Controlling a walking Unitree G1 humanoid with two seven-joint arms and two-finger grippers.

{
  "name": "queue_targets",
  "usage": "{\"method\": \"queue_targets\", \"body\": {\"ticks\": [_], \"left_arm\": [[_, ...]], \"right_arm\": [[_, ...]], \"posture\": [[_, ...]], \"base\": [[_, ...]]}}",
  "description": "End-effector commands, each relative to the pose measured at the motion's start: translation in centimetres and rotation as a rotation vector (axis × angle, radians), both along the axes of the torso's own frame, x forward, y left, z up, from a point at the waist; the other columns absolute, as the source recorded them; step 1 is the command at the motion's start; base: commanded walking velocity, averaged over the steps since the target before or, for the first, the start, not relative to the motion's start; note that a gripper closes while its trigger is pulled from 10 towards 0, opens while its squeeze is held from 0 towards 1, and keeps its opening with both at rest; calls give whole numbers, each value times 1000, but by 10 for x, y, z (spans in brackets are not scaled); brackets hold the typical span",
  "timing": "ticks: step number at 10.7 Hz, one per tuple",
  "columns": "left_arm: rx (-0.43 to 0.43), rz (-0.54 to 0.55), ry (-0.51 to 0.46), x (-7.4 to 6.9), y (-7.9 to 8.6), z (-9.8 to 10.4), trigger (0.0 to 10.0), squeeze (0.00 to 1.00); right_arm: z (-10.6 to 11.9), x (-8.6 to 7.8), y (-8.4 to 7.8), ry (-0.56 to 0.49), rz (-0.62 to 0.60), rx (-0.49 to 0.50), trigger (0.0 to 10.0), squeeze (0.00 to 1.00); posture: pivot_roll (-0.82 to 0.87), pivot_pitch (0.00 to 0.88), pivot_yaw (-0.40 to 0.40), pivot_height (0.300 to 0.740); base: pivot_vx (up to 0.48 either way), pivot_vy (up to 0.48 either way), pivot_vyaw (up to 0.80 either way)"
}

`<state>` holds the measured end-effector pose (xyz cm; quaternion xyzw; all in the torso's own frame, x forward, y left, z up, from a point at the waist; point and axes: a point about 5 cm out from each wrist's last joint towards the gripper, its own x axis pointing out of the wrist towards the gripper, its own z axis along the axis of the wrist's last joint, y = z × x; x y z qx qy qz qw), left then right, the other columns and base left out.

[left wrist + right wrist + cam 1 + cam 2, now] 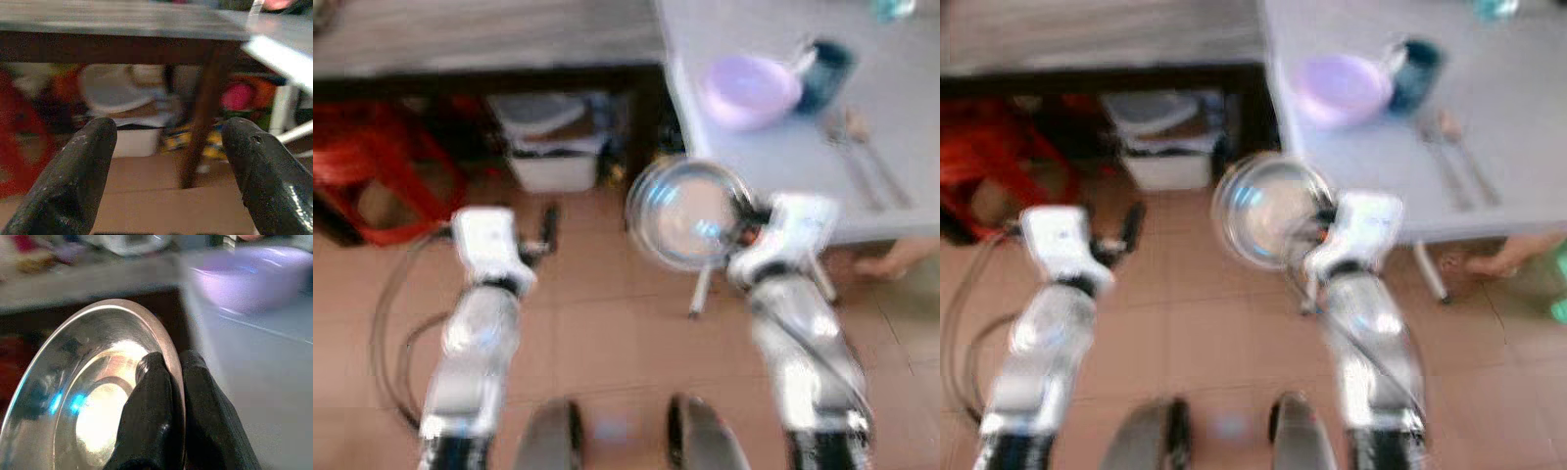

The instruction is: Setting the table

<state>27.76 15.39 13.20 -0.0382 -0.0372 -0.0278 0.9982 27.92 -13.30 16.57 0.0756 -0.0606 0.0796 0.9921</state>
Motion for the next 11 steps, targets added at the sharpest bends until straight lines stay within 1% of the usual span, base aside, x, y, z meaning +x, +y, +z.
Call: {"method": "queue_targets", "body": {"ticks": [1, 2, 3, 4, 5, 7, 9, 11], "left_arm": [[2, -8, -11, 1, -5, -1, 10000, 0], [8, -7, -30, 5, -6, 1, 10000, 0], [14, -11, -47, 7, -8, 3, 10000, 0], [17, -19, -52, 6, -11, 4, 10000, 0], [14, -31, -57, 5, -14, 3, 10000, 0], [13, -33, -62, 4, -17, 3, 10000, 0], [21, -38, -87, 7, -24, 8, 10000, 0], [18, -52, -89, 7, -25, 8, 10000, 0]], "right_arm": [[5, 1, -10, -38, -39, -23, 0, 0], [8, 3, -11, -60, -45, -39, 0, 0], [11, 4, -10, -80, -42, -53, 0, 0], [13, 5, -9, -93, -34, -80, 6863, 0], [13, 6, -8, -96, -32, -89, 10000, 0], [11, 7, -8, -94, -30, -94, 10000, 0], [10, 8, -6, -97, -23, -98, 10000, 0], [12, 11, -7, -105, -23, -105, 10000, 0]], "posture": [[-50, 118, 15, 740], [-56, 112, 17, 740], [-56, 113, 18, 740], [-55, 118, 16, 740], [-52, 120, 15, 740], [-46, 122, 15, 740], [-47, 123, 16, 740], [-48, 124, 20, 740]], "base": [[251, 409, 0], [375, 300, 0], [469, 0, 0], [480, 0, 0], [480, 0, 0], [480, 0, 0], [480, 0, 0], [480, 0, 0]]}}
